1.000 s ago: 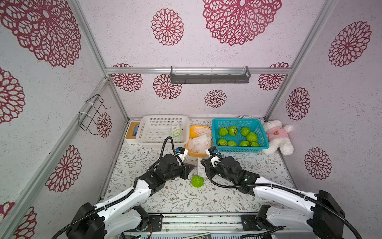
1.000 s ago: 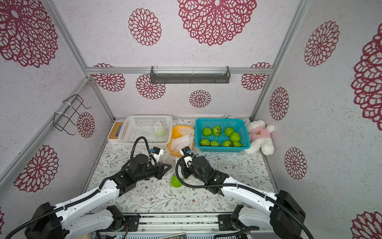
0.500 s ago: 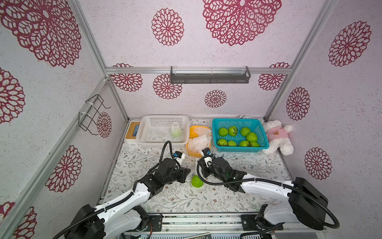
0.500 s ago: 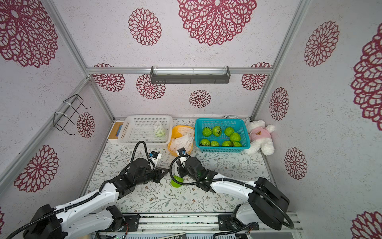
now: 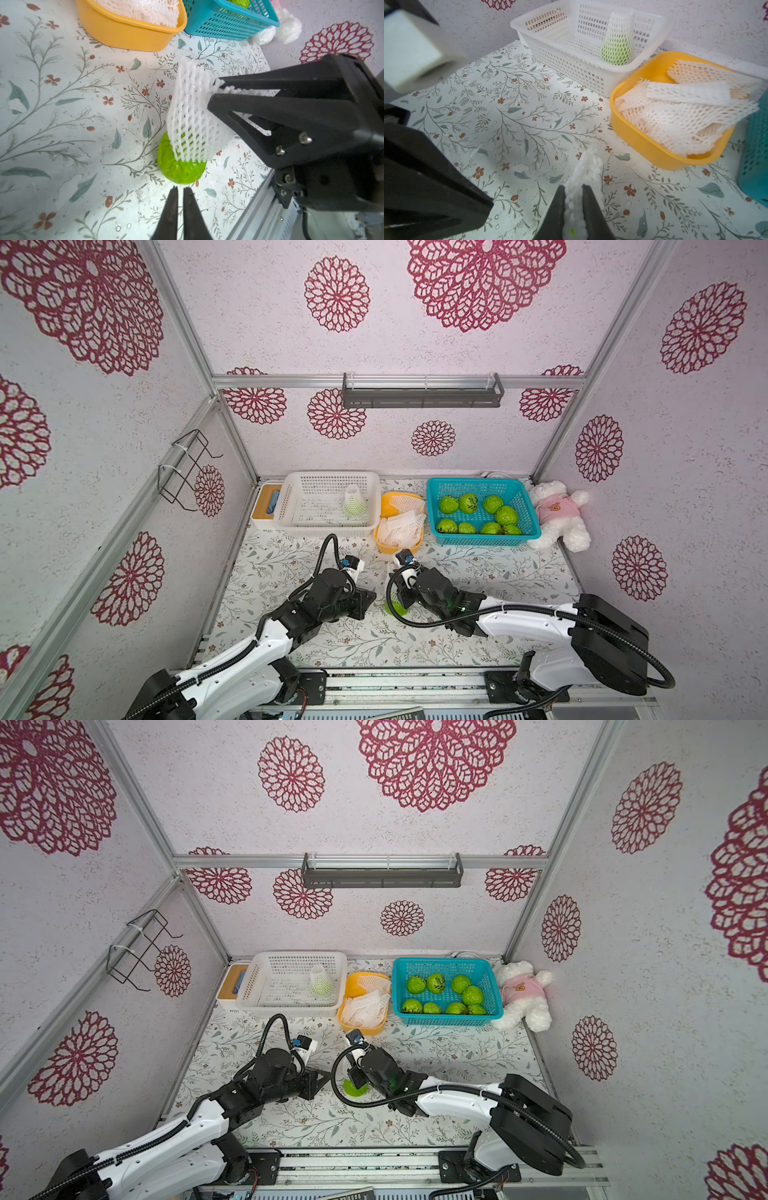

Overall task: Sleeve custard apples in foam nets
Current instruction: Put on the foam net on the custard apple.

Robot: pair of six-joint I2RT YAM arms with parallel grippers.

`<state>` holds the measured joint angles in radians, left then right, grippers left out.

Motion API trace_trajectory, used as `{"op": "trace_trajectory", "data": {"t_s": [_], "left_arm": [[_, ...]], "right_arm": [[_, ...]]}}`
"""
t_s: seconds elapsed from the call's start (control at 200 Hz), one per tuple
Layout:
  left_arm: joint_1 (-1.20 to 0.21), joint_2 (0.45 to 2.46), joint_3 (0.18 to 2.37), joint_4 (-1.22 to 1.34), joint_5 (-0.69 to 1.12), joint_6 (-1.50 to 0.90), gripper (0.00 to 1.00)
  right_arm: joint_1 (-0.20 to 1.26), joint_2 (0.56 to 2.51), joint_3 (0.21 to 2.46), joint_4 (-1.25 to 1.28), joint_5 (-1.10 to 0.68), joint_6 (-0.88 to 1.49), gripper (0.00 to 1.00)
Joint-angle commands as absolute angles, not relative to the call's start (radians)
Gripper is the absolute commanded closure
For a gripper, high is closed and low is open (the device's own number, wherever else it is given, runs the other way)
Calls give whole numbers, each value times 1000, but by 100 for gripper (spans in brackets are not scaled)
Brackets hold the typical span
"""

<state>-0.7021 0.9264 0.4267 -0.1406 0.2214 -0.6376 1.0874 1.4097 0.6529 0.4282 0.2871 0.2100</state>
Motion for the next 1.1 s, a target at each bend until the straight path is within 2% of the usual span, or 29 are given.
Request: {"op": "trace_trajectory", "data": {"t_s": [0.0, 0.405, 0.47, 0.896, 0.981, 1.096], "left_arm": [[-702, 914, 416, -117, 236, -650, 79], [-746, 999, 399, 31, 266, -657, 47], [-756, 1032, 405, 50, 261, -651, 45], [-775, 1191, 423, 194, 215, -644, 48], [-776, 1219, 425, 221, 223, -647, 54], [-778, 1248, 426, 251, 231, -656, 67]], "right_arm": [[1109, 1412, 647, 449, 344, 197, 81], [1154, 1374, 606, 453, 425, 209, 81], [1155, 1362, 600, 450, 426, 217, 81], [1184, 1338, 586, 433, 415, 257, 80], [1188, 1339, 581, 432, 420, 269, 79], [1192, 1345, 578, 436, 425, 278, 79]]}}
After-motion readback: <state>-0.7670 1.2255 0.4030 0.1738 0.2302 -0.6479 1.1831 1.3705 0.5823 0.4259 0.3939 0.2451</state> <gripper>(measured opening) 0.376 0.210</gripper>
